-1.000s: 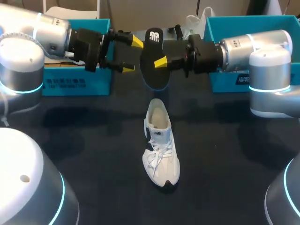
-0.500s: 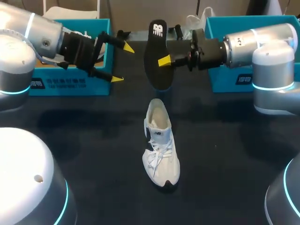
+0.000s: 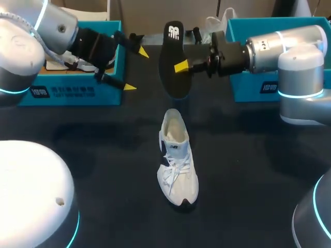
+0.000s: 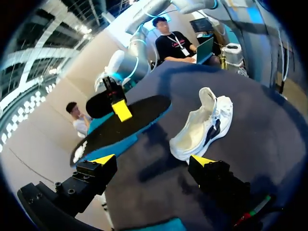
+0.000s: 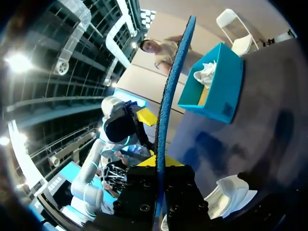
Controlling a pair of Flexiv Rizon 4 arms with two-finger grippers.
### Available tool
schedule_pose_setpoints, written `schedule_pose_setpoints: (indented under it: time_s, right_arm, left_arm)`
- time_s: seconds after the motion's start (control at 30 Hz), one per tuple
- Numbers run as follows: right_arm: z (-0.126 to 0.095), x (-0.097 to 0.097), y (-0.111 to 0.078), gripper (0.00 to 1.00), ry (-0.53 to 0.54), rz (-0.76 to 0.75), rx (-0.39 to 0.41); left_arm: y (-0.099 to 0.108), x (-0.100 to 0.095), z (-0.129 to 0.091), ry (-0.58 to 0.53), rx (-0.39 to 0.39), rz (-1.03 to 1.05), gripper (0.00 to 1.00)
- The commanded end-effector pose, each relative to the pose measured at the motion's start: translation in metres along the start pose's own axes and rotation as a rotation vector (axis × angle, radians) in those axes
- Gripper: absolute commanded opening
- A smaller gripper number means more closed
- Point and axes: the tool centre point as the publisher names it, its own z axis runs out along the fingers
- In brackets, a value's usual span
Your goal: Take the shoe out of the shoebox, open the shoe tongue, remove and reinsert the insole, then place the shoe into the shoebox
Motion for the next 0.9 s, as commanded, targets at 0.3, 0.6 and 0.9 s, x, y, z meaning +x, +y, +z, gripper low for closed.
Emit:
schedule_pose_setpoints:
  time_s: [0.3, 0.6, 0.9]
  right_arm:
    - [-0.012, -0.019, -0.006, 0.0, -0.04, -0.078, -0.064]
    - [-0.013, -0.021, -0.008, 0.0, -0.037, -0.092, -0.08]
    - [-0.014, -0.038, -0.036, 0.0, -0.041, -0.167, -0.199]
  left_arm:
    - [-0.001, 0.046, -0.015, 0.087, -0.307, -0.475, 1.0]
    - [-0.006, 0.06, 0.016, 0.166, -0.325, -0.536, 1.0]
    - [0.0, 0.083, 0.045, 0.3, -0.37, -0.613, 1.0]
